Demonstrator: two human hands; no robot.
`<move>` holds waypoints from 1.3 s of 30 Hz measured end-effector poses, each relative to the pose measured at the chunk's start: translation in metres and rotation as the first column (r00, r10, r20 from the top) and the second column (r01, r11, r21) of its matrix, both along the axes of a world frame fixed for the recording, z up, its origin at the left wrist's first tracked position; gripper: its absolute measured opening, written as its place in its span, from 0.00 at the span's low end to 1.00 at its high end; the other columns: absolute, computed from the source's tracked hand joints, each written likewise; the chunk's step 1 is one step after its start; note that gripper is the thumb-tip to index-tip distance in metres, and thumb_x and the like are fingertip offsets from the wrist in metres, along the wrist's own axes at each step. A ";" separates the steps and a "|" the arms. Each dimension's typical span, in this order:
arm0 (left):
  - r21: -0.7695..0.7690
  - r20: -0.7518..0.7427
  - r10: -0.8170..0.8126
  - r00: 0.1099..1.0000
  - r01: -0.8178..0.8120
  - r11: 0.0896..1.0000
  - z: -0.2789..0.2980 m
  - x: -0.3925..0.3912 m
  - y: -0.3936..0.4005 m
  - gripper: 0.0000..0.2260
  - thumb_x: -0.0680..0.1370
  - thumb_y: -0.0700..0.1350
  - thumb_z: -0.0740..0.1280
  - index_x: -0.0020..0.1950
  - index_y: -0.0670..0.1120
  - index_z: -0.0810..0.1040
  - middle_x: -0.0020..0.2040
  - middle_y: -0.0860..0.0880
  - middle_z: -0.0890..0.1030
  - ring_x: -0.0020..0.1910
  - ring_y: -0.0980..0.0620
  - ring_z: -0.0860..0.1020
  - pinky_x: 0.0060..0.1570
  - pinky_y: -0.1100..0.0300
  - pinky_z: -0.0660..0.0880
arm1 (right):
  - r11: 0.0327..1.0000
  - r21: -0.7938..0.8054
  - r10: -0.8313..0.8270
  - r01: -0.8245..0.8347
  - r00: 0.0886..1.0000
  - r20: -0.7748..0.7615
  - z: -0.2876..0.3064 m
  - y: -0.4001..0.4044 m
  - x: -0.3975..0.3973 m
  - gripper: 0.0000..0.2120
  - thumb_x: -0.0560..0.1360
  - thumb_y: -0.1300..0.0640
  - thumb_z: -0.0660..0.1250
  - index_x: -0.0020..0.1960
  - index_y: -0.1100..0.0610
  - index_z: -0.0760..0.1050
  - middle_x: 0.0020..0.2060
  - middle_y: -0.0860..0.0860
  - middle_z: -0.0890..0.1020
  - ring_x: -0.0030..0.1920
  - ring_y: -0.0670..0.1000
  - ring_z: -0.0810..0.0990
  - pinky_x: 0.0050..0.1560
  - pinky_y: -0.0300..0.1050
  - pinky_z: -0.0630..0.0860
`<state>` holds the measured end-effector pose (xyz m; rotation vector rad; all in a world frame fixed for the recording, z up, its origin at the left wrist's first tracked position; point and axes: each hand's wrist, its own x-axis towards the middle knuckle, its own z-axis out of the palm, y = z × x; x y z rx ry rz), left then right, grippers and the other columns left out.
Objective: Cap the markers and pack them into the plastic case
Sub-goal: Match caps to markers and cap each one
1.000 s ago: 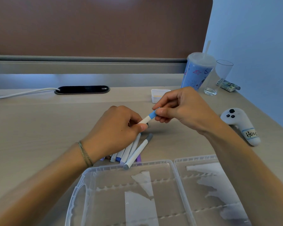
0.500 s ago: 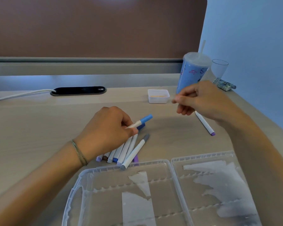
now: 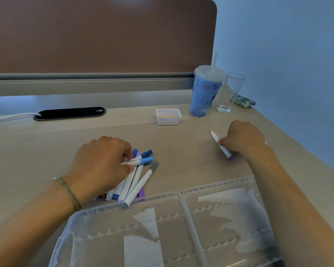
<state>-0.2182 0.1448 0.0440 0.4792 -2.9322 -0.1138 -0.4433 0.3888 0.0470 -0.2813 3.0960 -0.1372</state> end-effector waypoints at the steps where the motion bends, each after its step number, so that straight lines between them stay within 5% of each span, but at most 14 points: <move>1: 0.007 -0.009 -0.004 1.000 0.004 1.000 0.000 0.000 -0.001 0.10 0.74 0.59 0.71 0.52 0.59 0.80 0.40 0.60 0.76 0.43 0.57 0.75 0.44 0.57 0.77 | 1.000 0.016 0.005 -0.005 1.000 0.012 -0.001 0.000 0.001 0.15 0.75 0.48 0.72 0.41 0.58 0.71 0.36 0.53 0.74 0.42 0.57 0.75 0.42 0.46 0.70; 6: 0.106 -0.104 -0.004 0.995 0.015 0.994 0.001 0.000 0.000 0.09 0.77 0.60 0.66 0.50 0.58 0.82 0.40 0.60 0.79 0.41 0.59 0.76 0.39 0.62 0.73 | 0.999 -0.016 0.040 -0.039 0.993 0.112 0.000 -0.006 0.001 0.13 0.75 0.50 0.72 0.41 0.59 0.76 0.35 0.54 0.78 0.40 0.56 0.77 0.40 0.47 0.72; 9: 0.180 -0.161 -0.008 0.987 0.038 0.983 0.000 -0.001 0.000 0.08 0.79 0.57 0.66 0.51 0.57 0.83 0.40 0.60 0.79 0.40 0.62 0.76 0.39 0.66 0.71 | 0.960 -0.263 0.164 -0.094 0.952 0.258 0.012 -0.015 0.009 0.14 0.77 0.53 0.71 0.41 0.65 0.83 0.33 0.59 0.84 0.33 0.54 0.79 0.37 0.46 0.76; 14: 0.442 -0.213 0.023 0.977 0.075 0.894 0.005 -0.004 0.004 0.07 0.80 0.52 0.67 0.49 0.56 0.84 0.40 0.61 0.81 0.40 0.63 0.79 0.40 0.72 0.69 | 0.811 -0.543 0.441 -0.217 0.836 0.325 0.040 -0.044 0.053 0.13 0.79 0.56 0.70 0.40 0.62 0.83 0.27 0.53 0.83 0.26 0.46 0.77 0.28 0.37 0.74; 18: 0.791 -0.175 0.063 0.983 0.102 0.603 0.011 -0.006 0.009 0.10 0.81 0.52 0.65 0.50 0.51 0.85 0.40 0.54 0.86 0.37 0.57 0.83 0.36 0.63 0.80 | 0.716 -0.620 0.596 -0.321 0.743 0.304 0.044 -0.068 0.088 0.11 0.78 0.56 0.71 0.40 0.60 0.84 0.28 0.52 0.84 0.27 0.46 0.78 0.30 0.37 0.75; 22: 0.896 -0.178 0.079 0.981 0.128 0.426 0.017 -0.004 0.011 0.13 0.82 0.51 0.65 0.50 0.45 0.85 0.44 0.47 0.86 0.37 0.50 0.84 0.33 0.61 0.78 | 0.625 -0.694 0.701 -0.357 0.648 0.297 0.037 -0.084 0.109 0.10 0.78 0.57 0.70 0.41 0.60 0.85 0.28 0.53 0.84 0.27 0.46 0.79 0.31 0.37 0.75; 26: 0.866 -0.196 0.098 0.976 0.125 0.484 0.017 -0.003 0.006 0.11 0.81 0.47 0.66 0.46 0.42 0.85 0.40 0.46 0.86 0.36 0.51 0.83 0.30 0.63 0.76 | 0.636 -0.677 0.710 -0.370 0.624 0.326 0.030 -0.090 0.116 0.10 0.77 0.55 0.73 0.43 0.61 0.85 0.28 0.53 0.84 0.28 0.46 0.78 0.33 0.37 0.75; 31: 0.805 -0.164 0.160 0.973 0.038 0.592 0.017 -0.002 -0.009 0.12 0.82 0.48 0.63 0.46 0.43 0.82 0.37 0.46 0.86 0.32 0.54 0.82 0.30 0.62 0.74 | 0.790 -0.268 0.612 -0.551 0.680 0.404 0.020 -0.096 0.131 0.11 0.72 0.53 0.74 0.35 0.58 0.81 0.29 0.51 0.84 0.31 0.48 0.78 0.41 0.45 0.79; 34: 0.773 -0.161 0.166 0.973 0.020 0.634 0.019 -0.001 -0.011 0.12 0.81 0.48 0.64 0.45 0.43 0.83 0.35 0.46 0.85 0.29 0.53 0.81 0.29 0.66 0.74 | 0.808 -0.181 0.584 -0.561 0.721 0.373 0.012 -0.103 0.143 0.16 0.68 0.46 0.78 0.34 0.52 0.72 0.28 0.48 0.78 0.33 0.50 0.77 0.41 0.48 0.78; 39: 0.727 -0.138 0.129 0.982 0.012 0.686 0.016 -0.002 -0.010 0.11 0.81 0.49 0.65 0.46 0.45 0.83 0.36 0.47 0.85 0.31 0.48 0.83 0.37 0.51 0.84 | 0.810 -0.119 0.579 -0.575 0.750 0.319 0.004 -0.110 0.151 0.19 0.69 0.48 0.75 0.33 0.51 0.66 0.30 0.47 0.71 0.31 0.49 0.71 0.33 0.43 0.68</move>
